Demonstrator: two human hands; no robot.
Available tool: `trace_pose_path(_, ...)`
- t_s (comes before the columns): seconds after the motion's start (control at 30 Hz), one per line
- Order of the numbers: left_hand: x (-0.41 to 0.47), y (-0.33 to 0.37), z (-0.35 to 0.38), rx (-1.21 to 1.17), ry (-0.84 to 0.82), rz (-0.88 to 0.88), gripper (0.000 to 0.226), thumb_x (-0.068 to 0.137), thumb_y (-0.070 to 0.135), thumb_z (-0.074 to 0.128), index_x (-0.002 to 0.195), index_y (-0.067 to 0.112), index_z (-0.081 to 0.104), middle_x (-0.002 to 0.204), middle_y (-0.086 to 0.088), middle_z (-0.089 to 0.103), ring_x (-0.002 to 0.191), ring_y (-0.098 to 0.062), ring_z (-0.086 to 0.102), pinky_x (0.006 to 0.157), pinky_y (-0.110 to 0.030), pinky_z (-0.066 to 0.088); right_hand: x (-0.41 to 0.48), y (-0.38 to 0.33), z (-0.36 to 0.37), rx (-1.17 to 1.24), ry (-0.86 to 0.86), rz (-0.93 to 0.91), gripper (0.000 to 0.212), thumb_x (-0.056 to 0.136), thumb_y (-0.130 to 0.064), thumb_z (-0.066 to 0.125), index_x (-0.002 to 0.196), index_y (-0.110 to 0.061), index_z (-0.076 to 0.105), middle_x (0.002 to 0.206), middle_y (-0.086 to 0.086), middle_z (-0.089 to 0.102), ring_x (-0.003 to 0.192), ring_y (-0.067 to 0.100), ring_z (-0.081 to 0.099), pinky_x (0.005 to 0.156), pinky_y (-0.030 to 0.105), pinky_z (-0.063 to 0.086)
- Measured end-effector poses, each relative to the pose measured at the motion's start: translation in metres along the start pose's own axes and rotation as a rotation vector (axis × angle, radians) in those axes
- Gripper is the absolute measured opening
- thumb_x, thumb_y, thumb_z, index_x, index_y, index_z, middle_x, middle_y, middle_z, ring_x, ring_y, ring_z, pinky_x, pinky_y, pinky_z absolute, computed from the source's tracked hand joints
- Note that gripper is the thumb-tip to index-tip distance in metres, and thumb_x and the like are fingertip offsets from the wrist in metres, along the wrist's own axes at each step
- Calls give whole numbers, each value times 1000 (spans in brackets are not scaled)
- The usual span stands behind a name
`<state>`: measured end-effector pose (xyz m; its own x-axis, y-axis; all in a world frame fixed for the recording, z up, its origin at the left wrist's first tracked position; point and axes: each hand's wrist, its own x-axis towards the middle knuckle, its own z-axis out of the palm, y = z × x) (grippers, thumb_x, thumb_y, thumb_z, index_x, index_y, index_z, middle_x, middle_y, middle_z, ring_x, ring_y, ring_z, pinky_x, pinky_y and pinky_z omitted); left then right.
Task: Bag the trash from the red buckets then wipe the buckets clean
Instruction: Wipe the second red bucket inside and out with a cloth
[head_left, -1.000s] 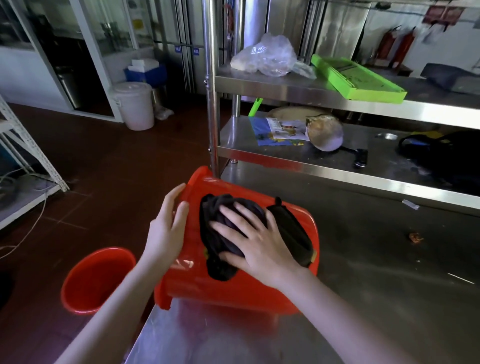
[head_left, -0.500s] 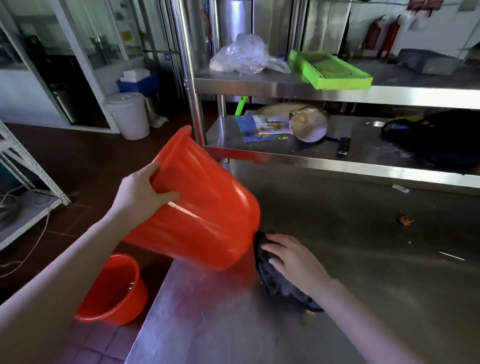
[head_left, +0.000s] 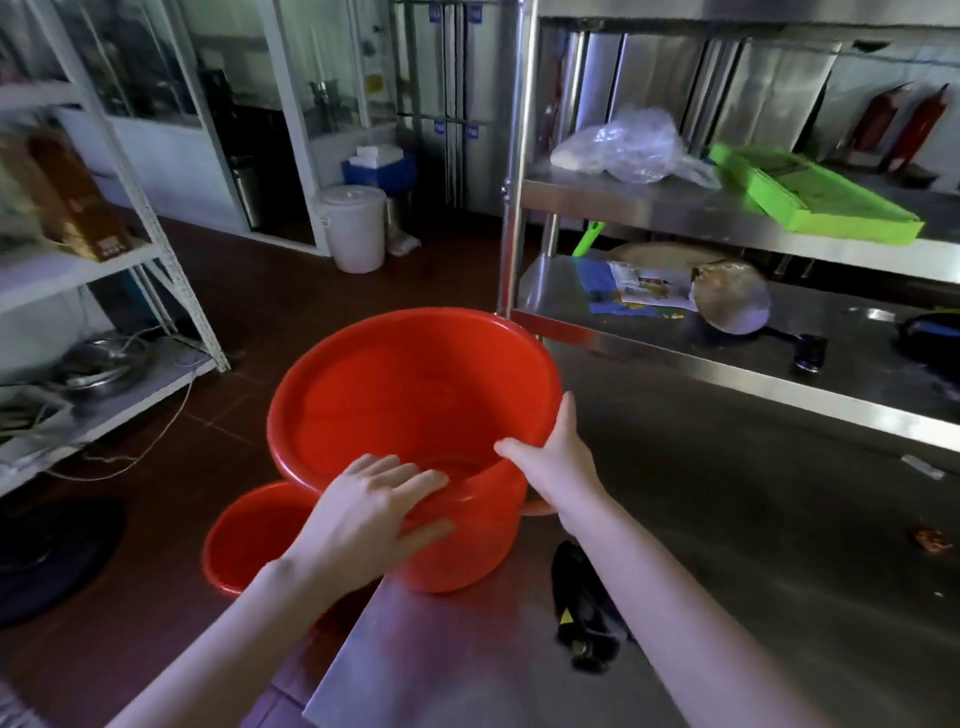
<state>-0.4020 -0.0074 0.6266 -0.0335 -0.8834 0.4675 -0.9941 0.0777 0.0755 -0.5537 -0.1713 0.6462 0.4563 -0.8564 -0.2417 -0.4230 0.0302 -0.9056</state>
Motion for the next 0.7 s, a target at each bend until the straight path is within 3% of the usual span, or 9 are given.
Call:
trace_pose_path(0.1, -25, -24, -9, -147, 116, -285, 46, 93, 62, 45, 120, 28, 62, 111, 9, 61, 107, -15, 54, 99, -36, 36, 4, 1, 16, 21, 31, 2, 94, 86, -30, 64, 152, -42, -2, 140, 5, 48, 113, 26, 59, 92, 49, 54)
trace_pose_path(0.2, -62, -66, -16, -242, 276, -864, 61, 86, 60, 60, 138, 30, 49, 138, -4, 45, 128, -24, 40, 108, -38, 30, 6, 2, 29, 136, 83, -9, 85, 86, -24, 63, 148, -51, 11, 137, 2, 50, 109, 27, 62, 85, 51, 57)
trace_pose_path(0.27, -78, -86, -20, -566, 240, -1186, 81, 80, 52, 73, 148, 34, 32, 143, -9, 43, 126, -25, 48, 107, -43, 40, 6, 1, 42, 172, 79, -32, 83, 86, -21, 64, 145, -55, 16, 136, -1, 50, 107, 27, 62, 76, 50, 60)
trace_pose_path(0.37, -93, -103, -23, -1055, 327, -1334, 77, 77, 37, 79, 139, 46, 34, 123, -4, 60, 95, -21, 70, 79, -45, 59, 8, -2, 68, 190, 22, -97, 83, 84, -17, 64, 141, -61, 22, 135, -4, 52, 109, 25, 62, 76, 51, 60)
trace_pose_path(0.43, -103, -116, -25, -1092, 413, -1383, 74, 71, 36, 76, 134, 48, 39, 114, -4, 63, 87, -22, 71, 69, -43, 60, 11, -3, 84, 207, -7, -144, 83, 85, -16, 65, 140, -62, 23, 136, -5, 53, 113, 24, 61, 83, 53, 57)
trace_pose_path(0.53, -117, -132, -25, -1080, 472, -1426, 67, 81, 18, 72, 134, 44, 40, 112, -7, 63, 77, -19, 66, 52, -32, 56, 11, 3, 103, 225, -44, -197, 86, 86, -12, 66, 143, -58, 21, 144, -8, 47, 122, 18, 55, 94, 52, 53)
trace_pose_path(0.7, -131, -147, -12, -1055, 456, -1475, 71, 81, -3, 65, 134, 38, 41, 107, -10, 63, 70, -20, 63, 46, -30, 52, 19, 30, 129, 226, -70, -167, 89, 85, 1, 64, 147, -49, 23, 149, -7, 42, 131, 15, 48, 108, 48, 42)
